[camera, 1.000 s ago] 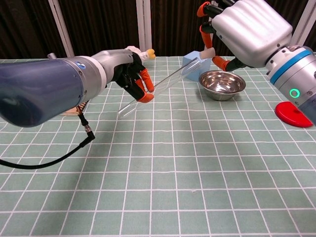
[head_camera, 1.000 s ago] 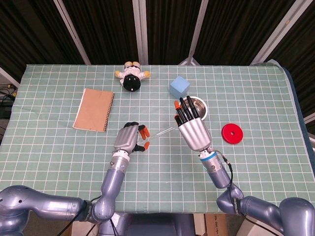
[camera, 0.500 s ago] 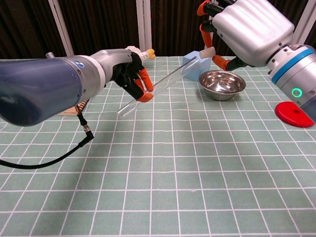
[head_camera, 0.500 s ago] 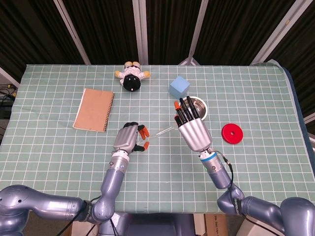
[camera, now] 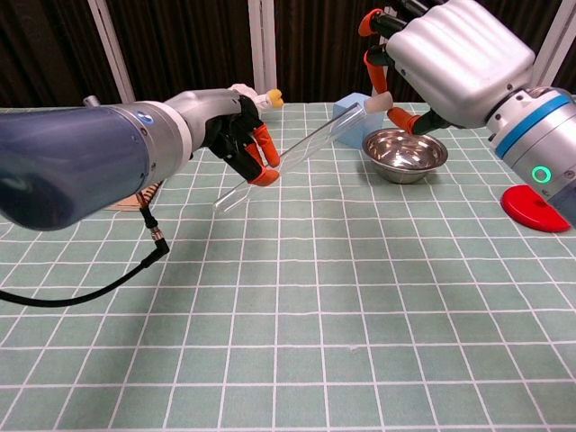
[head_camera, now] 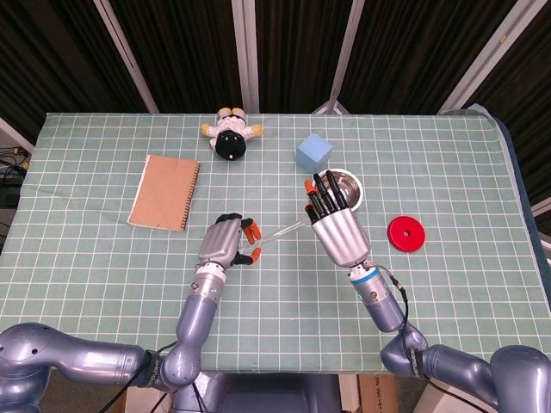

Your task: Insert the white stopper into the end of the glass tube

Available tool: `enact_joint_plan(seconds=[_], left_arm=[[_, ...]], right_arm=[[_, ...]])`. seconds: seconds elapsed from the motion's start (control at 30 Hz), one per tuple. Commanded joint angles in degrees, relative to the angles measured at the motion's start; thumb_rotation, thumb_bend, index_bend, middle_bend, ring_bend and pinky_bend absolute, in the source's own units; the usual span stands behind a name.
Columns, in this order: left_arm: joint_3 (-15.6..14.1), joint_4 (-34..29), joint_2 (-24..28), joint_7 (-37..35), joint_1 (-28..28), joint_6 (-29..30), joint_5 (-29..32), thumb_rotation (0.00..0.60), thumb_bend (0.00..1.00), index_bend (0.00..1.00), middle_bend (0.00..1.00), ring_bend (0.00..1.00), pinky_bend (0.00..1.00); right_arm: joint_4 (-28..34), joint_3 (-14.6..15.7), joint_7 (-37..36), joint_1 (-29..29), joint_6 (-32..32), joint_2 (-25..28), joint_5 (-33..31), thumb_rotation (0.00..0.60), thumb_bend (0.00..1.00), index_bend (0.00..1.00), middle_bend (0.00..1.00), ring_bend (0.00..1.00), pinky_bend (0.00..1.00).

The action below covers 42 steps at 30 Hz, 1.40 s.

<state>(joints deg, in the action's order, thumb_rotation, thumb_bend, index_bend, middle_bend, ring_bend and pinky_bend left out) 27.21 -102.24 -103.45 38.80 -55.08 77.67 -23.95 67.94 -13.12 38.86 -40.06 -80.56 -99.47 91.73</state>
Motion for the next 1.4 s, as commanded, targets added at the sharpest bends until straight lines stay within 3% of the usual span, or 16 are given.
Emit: enact_joint_plan(seconds=[0.03, 1.4], left_arm=[[-0.05, 0.26, -0.02, -0.15, -0.02, -0.12, 0.02, 0.6, 0.68, 0.55, 0.53, 0.16, 0.12], [-0.31, 1.71, -0.45, -0.52, -1.13, -1.09, -0.02, 0.6, 0.68, 0.55, 0.53, 0.16, 0.12]], right_arm=[[0.04, 0.05, 0.02, -0.02, 0.02, -0.03, -0.02, 0.6, 0.4, 0.61, 0.2, 0.09, 0.04], [0.78, 0.68, -0.09, -0.63, 0.74, -0.11, 0.1, 0.6, 0.4, 0.6, 0.2, 0.09, 0.04]])
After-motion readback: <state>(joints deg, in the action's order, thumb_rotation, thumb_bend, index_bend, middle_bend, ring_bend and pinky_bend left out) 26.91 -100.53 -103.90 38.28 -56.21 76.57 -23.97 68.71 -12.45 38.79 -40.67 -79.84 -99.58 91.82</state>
